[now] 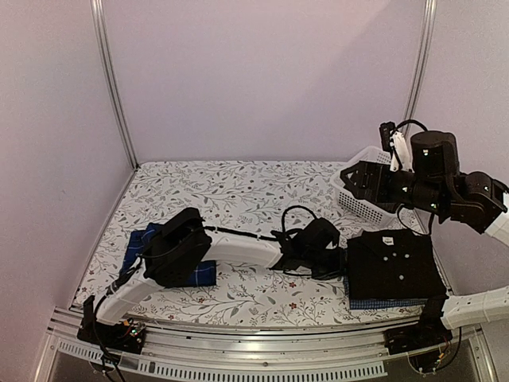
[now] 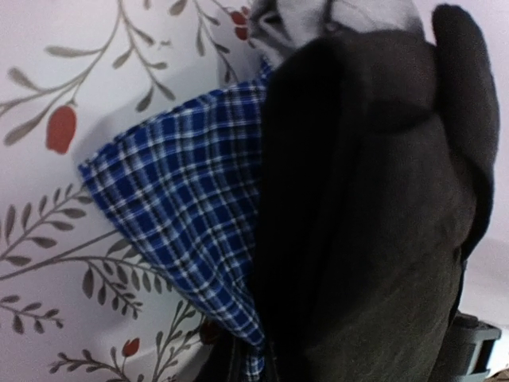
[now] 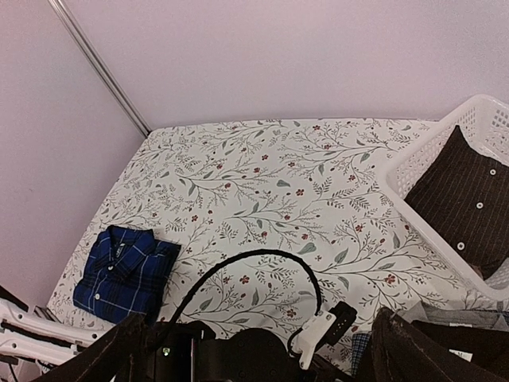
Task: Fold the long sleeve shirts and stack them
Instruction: Move the square-folded shirt to the center of the board.
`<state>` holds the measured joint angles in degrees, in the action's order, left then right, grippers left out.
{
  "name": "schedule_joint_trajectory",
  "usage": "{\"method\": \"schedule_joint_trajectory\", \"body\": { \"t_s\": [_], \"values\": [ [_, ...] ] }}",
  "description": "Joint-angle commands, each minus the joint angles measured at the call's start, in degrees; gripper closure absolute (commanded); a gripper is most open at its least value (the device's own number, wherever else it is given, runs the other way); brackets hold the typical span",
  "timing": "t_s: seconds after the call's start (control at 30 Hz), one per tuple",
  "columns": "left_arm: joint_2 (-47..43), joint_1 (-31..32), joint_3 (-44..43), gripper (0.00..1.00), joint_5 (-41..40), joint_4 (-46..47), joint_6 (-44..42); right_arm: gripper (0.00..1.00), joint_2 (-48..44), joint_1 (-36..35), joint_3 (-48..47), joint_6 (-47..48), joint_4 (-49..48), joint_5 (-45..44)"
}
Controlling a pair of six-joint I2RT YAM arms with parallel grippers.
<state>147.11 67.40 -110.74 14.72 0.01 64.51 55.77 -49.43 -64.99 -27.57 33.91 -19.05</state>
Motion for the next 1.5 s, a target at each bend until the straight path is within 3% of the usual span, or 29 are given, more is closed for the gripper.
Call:
{"method": "schedule_joint_trajectory", "body": {
  "t_s": [0.0,0.27,0.63,1.47],
  "values": [
    [0.59,0.62,0.82,0.99,-0.97,-0.93,-0.04,0.04,0.39,0.29,-1.25,0.24,0.45,0.18],
    [-10.24,-2.11,18.40,1.00,-4.32,8.38,1.84,0.03,1.46,0.27,-1.33,0.61,-0.10,-0.62],
    [-22.61,-11.92,35.86,1.00,-5.50,9.69,-1.04,0.03,4.10,0.24,-1.30,0.67,-1.94,-0.79],
    [-33.24,-38.54,44.86,1.00,-3.70,-5.27,-20.82,0.02,15.18,0.26,-1.72,0.14,-7.51,0.43]
  ]
}}
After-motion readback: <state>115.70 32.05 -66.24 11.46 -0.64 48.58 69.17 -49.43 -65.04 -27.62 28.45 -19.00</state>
